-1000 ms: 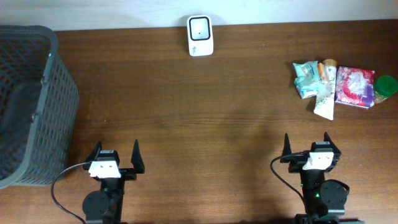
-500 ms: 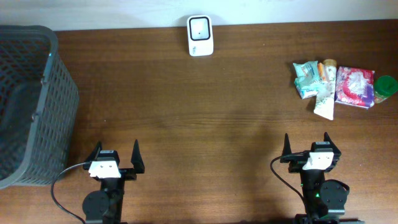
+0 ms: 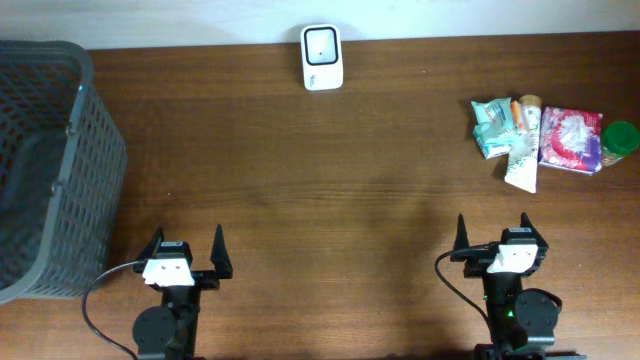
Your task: Scan the item barcode
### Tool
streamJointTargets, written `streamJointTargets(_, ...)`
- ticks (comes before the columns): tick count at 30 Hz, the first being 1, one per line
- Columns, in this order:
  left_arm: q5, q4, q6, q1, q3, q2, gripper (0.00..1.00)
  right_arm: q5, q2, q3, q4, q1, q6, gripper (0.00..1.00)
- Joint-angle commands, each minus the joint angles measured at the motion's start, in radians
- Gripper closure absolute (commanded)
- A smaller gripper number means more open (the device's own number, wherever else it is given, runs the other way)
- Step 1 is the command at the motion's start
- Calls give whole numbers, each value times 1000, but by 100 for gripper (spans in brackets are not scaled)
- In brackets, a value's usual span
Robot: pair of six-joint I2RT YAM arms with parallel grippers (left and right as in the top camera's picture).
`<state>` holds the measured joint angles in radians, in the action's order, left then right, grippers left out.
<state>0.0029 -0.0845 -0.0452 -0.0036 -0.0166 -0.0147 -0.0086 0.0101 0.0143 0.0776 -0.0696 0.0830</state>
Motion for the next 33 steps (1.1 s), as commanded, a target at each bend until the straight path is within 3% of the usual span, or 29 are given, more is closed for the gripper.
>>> streamJointTargets(1,0,1,16,5,8,9,1,2,-7,-9,3,0,-66,1)
streamJointTargets(33,0,1,16,5,8,9,1,-2,-7,-9,1,31,-65,1)
